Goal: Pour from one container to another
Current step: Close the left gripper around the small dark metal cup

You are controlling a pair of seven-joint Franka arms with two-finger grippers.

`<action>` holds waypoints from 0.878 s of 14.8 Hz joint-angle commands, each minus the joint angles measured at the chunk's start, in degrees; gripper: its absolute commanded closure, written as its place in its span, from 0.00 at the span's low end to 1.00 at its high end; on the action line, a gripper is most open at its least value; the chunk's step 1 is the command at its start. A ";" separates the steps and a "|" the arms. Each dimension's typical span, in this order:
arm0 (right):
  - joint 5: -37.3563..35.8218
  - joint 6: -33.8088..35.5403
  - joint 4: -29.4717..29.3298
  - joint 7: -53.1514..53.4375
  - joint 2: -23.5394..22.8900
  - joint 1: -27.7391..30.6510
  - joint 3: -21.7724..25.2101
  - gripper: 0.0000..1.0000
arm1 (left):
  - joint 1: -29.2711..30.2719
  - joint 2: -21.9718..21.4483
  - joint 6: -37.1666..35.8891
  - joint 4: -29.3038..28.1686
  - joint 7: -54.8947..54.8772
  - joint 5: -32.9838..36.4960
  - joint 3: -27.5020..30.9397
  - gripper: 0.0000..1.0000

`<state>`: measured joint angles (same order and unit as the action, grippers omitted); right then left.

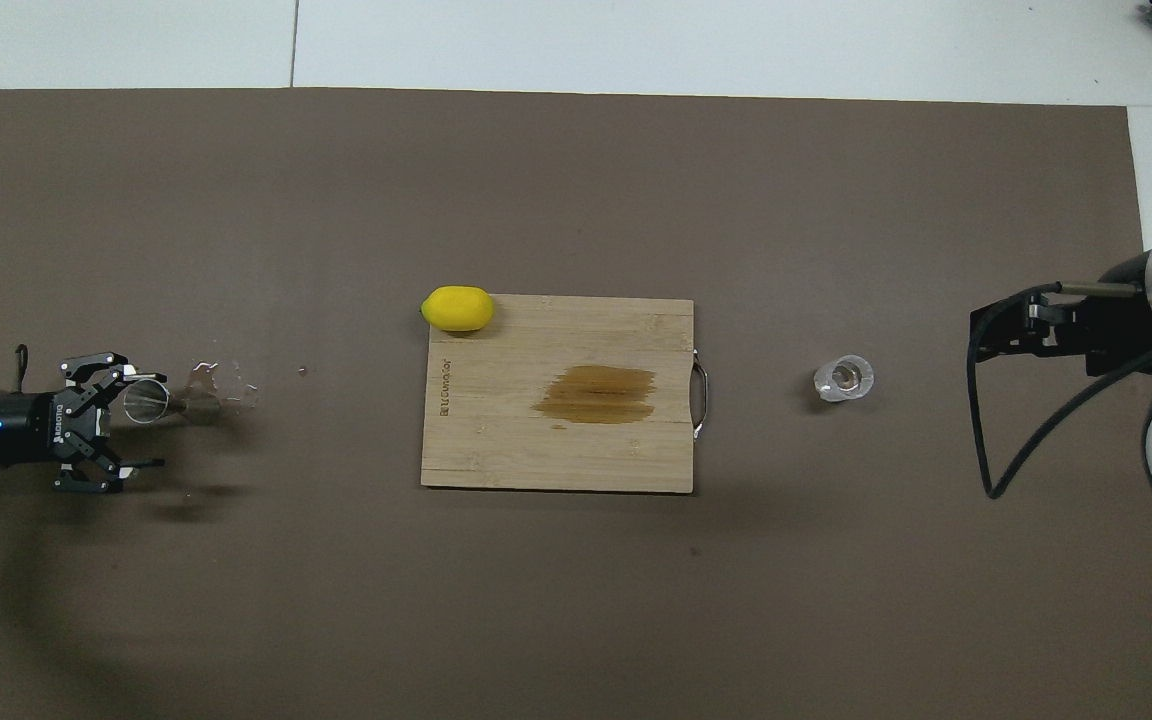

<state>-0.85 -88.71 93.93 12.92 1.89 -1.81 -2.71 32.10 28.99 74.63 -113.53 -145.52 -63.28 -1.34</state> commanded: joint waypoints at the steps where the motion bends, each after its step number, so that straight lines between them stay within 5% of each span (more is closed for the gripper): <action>1: -0.11 0.73 -0.77 -1.76 -0.22 0.84 -0.36 0.00 | 0.15 -0.69 0.96 -1.08 -1.35 -3.07 -0.16 0.00; 9: -0.11 0.73 -0.77 -1.76 -0.22 0.84 -0.36 0.00 | 0.68 -0.52 3.42 -0.37 -1.26 -4.66 0.02 0.00; 13: -0.11 0.73 -0.77 -1.76 -0.31 0.84 -0.36 0.00 | 0.68 -0.52 3.33 -0.29 -1.08 -4.66 0.11 0.10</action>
<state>-0.85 -88.71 93.93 12.92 1.89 -1.81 -2.71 32.50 28.98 77.16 -113.07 -145.65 -67.08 -1.19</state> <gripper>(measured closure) 0.000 0.035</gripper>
